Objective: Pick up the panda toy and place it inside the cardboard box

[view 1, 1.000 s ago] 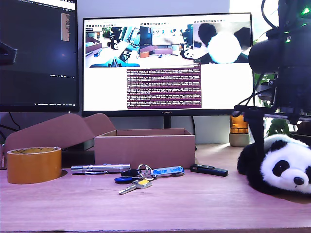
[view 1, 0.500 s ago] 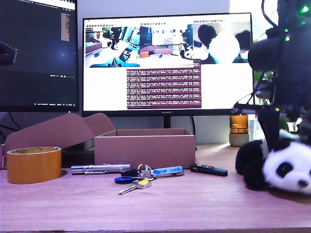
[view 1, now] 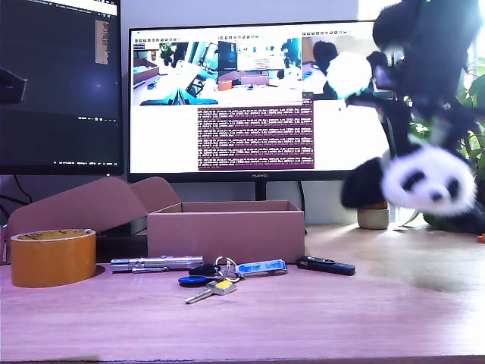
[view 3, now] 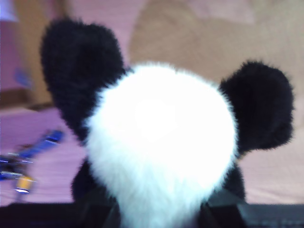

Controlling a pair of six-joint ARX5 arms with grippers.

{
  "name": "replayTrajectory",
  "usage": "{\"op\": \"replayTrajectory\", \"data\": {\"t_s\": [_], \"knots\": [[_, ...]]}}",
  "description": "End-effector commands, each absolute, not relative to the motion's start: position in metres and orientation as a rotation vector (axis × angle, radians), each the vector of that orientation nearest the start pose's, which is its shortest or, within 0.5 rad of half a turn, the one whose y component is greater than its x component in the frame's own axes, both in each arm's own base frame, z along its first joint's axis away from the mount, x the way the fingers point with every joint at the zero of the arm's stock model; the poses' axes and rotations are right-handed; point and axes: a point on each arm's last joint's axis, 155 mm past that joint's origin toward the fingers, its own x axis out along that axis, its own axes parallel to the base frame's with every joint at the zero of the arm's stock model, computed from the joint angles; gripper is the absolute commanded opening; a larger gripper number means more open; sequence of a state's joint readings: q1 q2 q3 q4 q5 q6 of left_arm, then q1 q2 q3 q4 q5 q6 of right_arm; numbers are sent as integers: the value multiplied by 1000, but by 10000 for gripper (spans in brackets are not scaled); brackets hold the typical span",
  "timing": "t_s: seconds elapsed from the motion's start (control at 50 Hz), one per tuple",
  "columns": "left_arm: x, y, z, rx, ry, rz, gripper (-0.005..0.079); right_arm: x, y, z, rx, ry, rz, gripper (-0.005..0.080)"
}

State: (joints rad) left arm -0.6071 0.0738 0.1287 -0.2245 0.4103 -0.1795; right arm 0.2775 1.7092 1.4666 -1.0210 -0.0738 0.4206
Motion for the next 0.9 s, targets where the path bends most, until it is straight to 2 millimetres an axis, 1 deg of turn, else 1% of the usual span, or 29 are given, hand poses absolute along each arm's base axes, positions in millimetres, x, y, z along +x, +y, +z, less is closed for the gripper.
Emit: {"op": "replayTrajectory", "data": {"t_s": [0.0,0.2,0.26,0.34,0.46,0.52,0.6,0.68,0.78,0.88], "knots": [[149,-193,150,-139,277,-995,-19,378,134,142,226,1242,80,192],[149,-193,150,-137,275,-996,-19,407,168,185,226,1072,185,195],[149,-193,150,-137,275,-996,-19,414,177,195,231,1028,211,201],[149,-193,151,-137,269,-998,-19,420,187,204,232,982,239,213],[153,-191,155,-125,239,-979,-19,427,201,206,223,952,293,213],[162,-185,157,-124,223,-922,-19,429,210,202,212,953,320,213],[179,-172,159,-119,199,-804,-19,432,221,195,193,966,345,213],[191,-160,162,-118,178,-717,-19,436,236,189,158,973,376,213],[196,-154,165,-119,161,-677,-19,444,254,189,127,961,412,213],[197,-153,165,-120,159,-666,-19,453,274,190,104,945,447,213]]}}
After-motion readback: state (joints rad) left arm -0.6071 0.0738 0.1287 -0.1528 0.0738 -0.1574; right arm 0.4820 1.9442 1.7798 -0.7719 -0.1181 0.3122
